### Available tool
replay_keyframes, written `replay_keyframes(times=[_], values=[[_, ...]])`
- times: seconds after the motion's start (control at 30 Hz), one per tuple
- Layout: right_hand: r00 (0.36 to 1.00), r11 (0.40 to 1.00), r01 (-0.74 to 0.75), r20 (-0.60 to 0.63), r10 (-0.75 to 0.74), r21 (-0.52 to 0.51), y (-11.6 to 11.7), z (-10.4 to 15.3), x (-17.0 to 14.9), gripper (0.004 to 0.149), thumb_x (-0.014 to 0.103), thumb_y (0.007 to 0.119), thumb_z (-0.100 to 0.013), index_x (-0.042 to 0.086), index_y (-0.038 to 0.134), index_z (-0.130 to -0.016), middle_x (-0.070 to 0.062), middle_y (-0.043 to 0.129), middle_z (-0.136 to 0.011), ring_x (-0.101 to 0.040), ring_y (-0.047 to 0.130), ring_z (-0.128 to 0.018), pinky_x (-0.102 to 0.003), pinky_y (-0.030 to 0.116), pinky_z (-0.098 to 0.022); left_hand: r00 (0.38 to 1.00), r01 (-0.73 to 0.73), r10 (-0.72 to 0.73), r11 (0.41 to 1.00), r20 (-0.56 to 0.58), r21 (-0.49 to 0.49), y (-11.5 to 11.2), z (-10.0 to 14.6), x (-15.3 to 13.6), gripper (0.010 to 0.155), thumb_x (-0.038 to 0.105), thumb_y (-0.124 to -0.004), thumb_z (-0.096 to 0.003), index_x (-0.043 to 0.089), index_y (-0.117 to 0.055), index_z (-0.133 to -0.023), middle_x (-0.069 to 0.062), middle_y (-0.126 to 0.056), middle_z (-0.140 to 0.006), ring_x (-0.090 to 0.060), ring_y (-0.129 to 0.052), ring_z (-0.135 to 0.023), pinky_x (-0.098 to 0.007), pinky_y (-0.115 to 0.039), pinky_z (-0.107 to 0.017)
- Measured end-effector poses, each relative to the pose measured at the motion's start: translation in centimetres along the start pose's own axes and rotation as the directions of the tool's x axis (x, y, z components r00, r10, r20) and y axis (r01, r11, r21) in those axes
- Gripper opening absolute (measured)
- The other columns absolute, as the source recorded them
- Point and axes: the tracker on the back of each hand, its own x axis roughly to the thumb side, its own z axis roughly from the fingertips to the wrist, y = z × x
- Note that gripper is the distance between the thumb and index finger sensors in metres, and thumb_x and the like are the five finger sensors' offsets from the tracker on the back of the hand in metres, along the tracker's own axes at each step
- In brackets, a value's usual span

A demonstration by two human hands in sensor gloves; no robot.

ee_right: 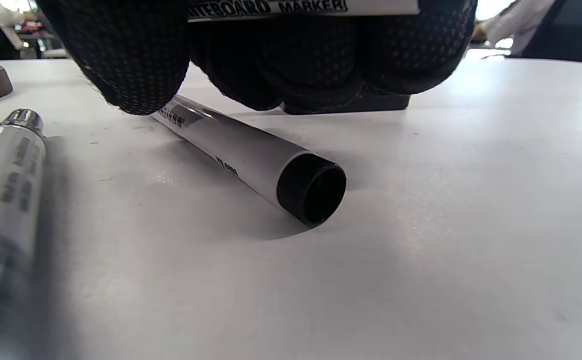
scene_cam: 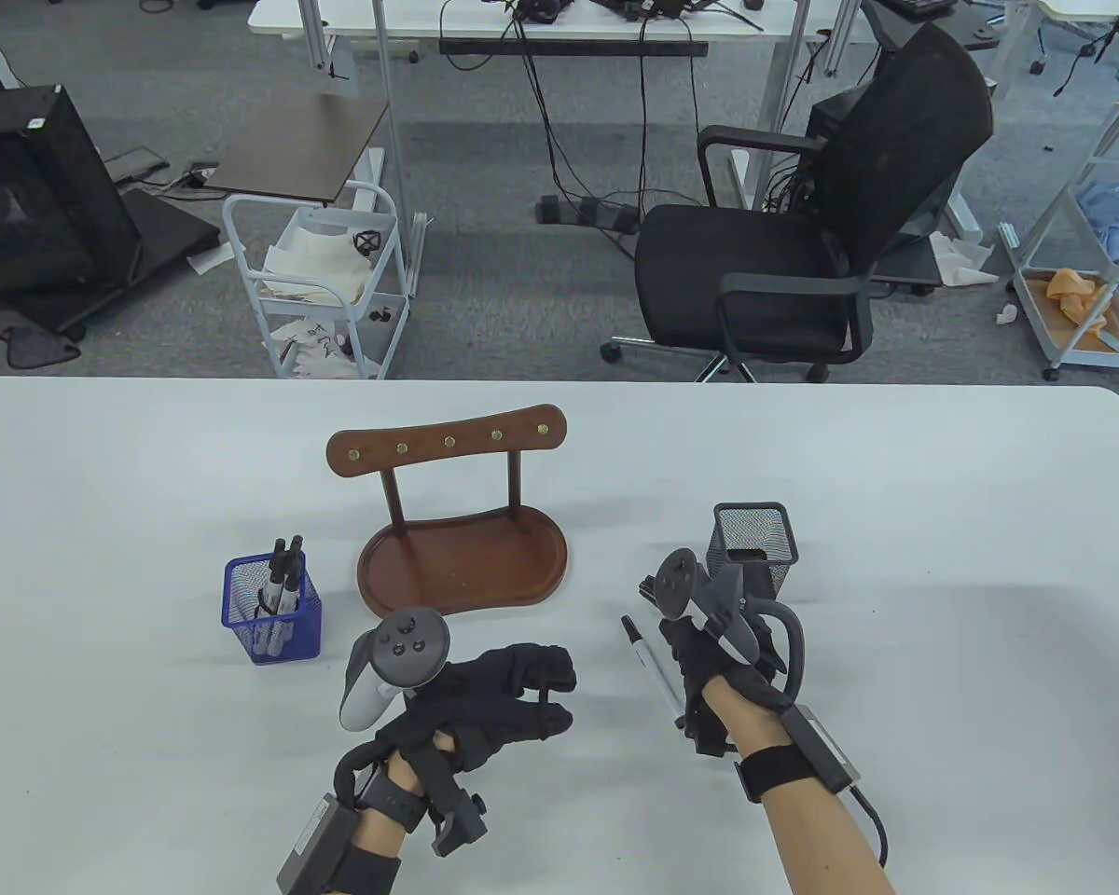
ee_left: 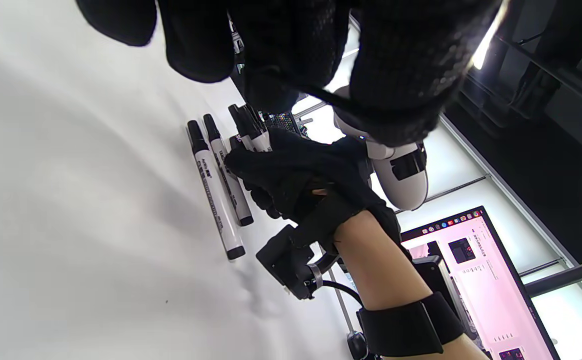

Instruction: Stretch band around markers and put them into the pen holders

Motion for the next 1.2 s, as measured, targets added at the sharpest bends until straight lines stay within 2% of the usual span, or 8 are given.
replay_keyframes(times=[0.23, 0.33, 0.57, 0.6, 0.73, 1.1, 1.2], values=[[0.999, 0.999, -0.030, -0.014, 0.030, 0.029, 0.7, -0.3, 0.6, 0.055, 0.042, 0.089, -0.047, 0.022, 0.073, -0.096, -0.001, 0.085, -0.081, -0.020, 0.095, -0.054, -0.045, 0.082, -0.054, 1.000, -0.001, 0.001, 1.000, -0.001, -0.001, 0.0, 0.0, 0.0, 0.070, 0.040, -0.093, -0.0510, 0.011, -0.063, -0.107, -0.012, -0.079, -0.109, -0.046, -0.066, -0.104, -0.069, -0.053, -0.075], [1.000, 0.999, 0.002, -0.015, -0.001, 0.054, 1.0, -0.6, 0.7, 0.052, 0.041, 0.089, -0.048, 0.023, 0.073, -0.095, -0.002, 0.083, -0.082, -0.020, 0.095, -0.055, -0.047, 0.081, -0.053, 1.000, -0.002, 0.002, 1.000, -0.001, 0.000, 0.0, 0.0, 0.0, 0.070, 0.040, -0.092, -0.0511, 0.011, -0.062, -0.107, -0.012, -0.079, -0.109, -0.046, -0.066, -0.104, -0.069, -0.053, -0.075], [0.999, 0.987, 0.046, -0.035, -0.041, 0.154, 0.9, -1.1, 0.3, 0.049, 0.039, 0.089, -0.050, 0.028, 0.071, -0.094, -0.006, 0.080, -0.086, -0.023, 0.092, -0.058, -0.049, 0.078, -0.055, 1.000, -0.004, 0.004, 1.000, -0.002, 0.000, 0.1, 0.0, -0.1, 0.069, 0.040, -0.092, -0.0512, 0.011, -0.062, -0.107, -0.012, -0.079, -0.109, -0.046, -0.066, -0.104, -0.069, -0.053, -0.075], [0.999, 0.986, 0.047, -0.033, -0.042, 0.160, 0.9, -1.2, 0.3, 0.053, 0.038, 0.089, -0.050, 0.017, 0.072, -0.095, -0.006, 0.080, -0.085, -0.024, 0.092, -0.058, -0.050, 0.078, -0.055, 1.000, -0.004, 0.004, 1.000, -0.002, 0.001, 0.1, 0.0, -0.1, 0.069, 0.040, -0.092, -0.0512, 0.011, -0.062, -0.107, -0.012, -0.079, -0.109, -0.045, -0.066, -0.104, -0.069, -0.053, -0.075], [0.999, 0.982, 0.038, -0.020, -0.035, 0.186, 1.0, -1.2, 0.0, 0.051, 0.037, 0.087, -0.051, 0.013, 0.071, -0.092, -0.008, 0.080, -0.082, -0.025, 0.090, -0.057, -0.050, 0.077, -0.055, 1.000, -0.005, 0.005, 1.000, -0.003, 0.000, 0.1, 0.0, -0.1, 0.069, 0.040, -0.092, -0.0512, 0.011, -0.063, -0.107, -0.012, -0.079, -0.109, -0.046, -0.066, -0.104, -0.069, -0.053, -0.075], [0.986, 0.941, 0.145, 0.033, -0.162, 0.305, -0.5, -0.1, -0.6, 0.047, 0.037, 0.079, -0.053, 0.015, 0.066, -0.091, -0.009, 0.075, -0.089, -0.029, 0.087, -0.065, -0.055, 0.073, -0.059, 1.000, -0.003, 0.003, 1.000, 0.000, -0.003, 0.0, 0.0, -0.1, 0.069, 0.040, -0.092, -0.0513, 0.011, -0.062, -0.107, -0.012, -0.079, -0.109, -0.046, -0.066, -0.104, -0.069, -0.053, -0.075], [0.976, 0.926, 0.181, 0.053, -0.210, 0.331, -1.1, 0.4, -0.5, 0.046, 0.037, 0.079, -0.053, 0.015, 0.066, -0.091, -0.010, 0.074, -0.095, -0.035, 0.086, -0.075, -0.058, 0.071, -0.063, 1.000, -0.002, 0.002, 1.000, 0.000, -0.004, 0.0, -0.1, -0.1, 0.069, 0.039, -0.092, -0.0512, 0.011, -0.062, -0.107, -0.012, -0.079, -0.109, -0.046, -0.066, -0.104, -0.069, -0.053, -0.075]])
